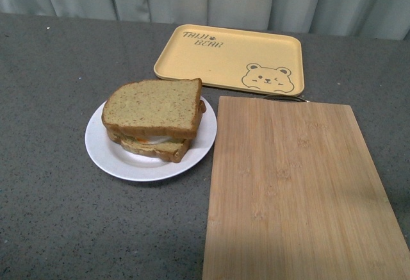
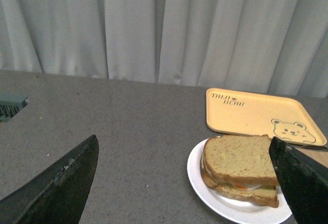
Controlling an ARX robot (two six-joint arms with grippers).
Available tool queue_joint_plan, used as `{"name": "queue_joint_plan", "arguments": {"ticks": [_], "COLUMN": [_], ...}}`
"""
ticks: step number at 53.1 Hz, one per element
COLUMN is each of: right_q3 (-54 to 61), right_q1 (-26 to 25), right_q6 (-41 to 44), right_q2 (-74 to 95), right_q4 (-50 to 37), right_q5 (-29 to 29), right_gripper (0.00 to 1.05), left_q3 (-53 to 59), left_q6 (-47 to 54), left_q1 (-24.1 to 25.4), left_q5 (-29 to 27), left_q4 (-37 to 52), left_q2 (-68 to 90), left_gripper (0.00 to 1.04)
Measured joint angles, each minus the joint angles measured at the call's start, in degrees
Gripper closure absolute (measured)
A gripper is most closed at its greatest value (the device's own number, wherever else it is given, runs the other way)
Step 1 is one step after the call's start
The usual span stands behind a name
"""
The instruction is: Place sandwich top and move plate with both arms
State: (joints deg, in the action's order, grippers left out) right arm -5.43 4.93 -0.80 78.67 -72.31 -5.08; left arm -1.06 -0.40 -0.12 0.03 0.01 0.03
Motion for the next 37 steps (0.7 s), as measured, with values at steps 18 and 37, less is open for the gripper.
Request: {"name": "queue_joint_plan", "arguments": {"ticks": [18, 37], "right_q3": [3.7, 5.2], "right_q1": [-4.7, -4.8], "right_q6": [0.5, 0.6], "right_q2": [-22.9, -44.7], "right_q4": [20.6, 38.9], "right_q5": [4.9, 5.1], "right_gripper": [1.04, 1.04], "left_q3": [0.0, 0.0], "left_q6": [0.0, 0.0], "left_q1": [0.0, 0.0], "left_q5": [0.0, 0.0], "left_q4": [0.0, 0.0], "left_q2": [0.0, 0.0], "left_gripper": [0.07, 0.07]}}
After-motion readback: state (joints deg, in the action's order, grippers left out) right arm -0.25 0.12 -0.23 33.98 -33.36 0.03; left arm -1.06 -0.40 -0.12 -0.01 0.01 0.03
